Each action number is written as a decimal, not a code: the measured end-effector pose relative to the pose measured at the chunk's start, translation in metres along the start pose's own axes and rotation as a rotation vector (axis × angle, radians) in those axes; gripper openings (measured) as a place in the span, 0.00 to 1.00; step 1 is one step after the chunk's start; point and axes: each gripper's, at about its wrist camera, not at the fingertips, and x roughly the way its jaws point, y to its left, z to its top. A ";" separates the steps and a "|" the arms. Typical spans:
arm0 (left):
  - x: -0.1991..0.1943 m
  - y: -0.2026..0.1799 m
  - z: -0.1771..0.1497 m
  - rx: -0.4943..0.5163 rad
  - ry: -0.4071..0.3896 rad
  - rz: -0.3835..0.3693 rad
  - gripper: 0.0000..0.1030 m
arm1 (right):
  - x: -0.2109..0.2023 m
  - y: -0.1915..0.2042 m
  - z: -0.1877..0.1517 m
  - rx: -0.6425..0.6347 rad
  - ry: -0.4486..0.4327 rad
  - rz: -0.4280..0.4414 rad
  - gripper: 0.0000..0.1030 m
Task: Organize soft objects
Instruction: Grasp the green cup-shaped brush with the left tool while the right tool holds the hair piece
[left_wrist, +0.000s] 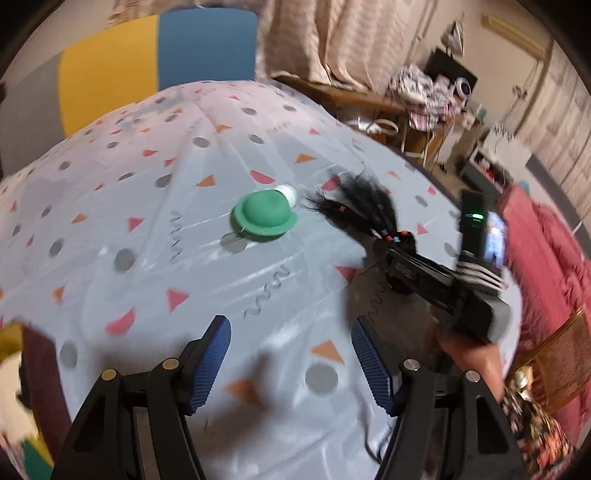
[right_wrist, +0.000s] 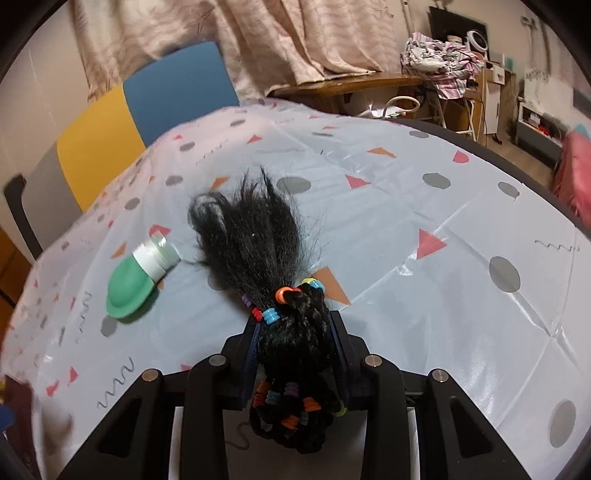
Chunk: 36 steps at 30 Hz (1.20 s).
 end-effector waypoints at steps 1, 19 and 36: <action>0.013 -0.002 0.009 0.015 0.012 0.012 0.68 | 0.000 0.000 -0.001 0.000 -0.005 -0.002 0.34; 0.136 -0.012 0.109 0.291 0.114 0.166 0.79 | 0.001 -0.005 -0.006 0.010 -0.031 0.015 0.34; 0.146 0.010 0.100 0.180 0.121 0.158 0.49 | 0.001 -0.007 -0.005 0.025 -0.040 0.028 0.34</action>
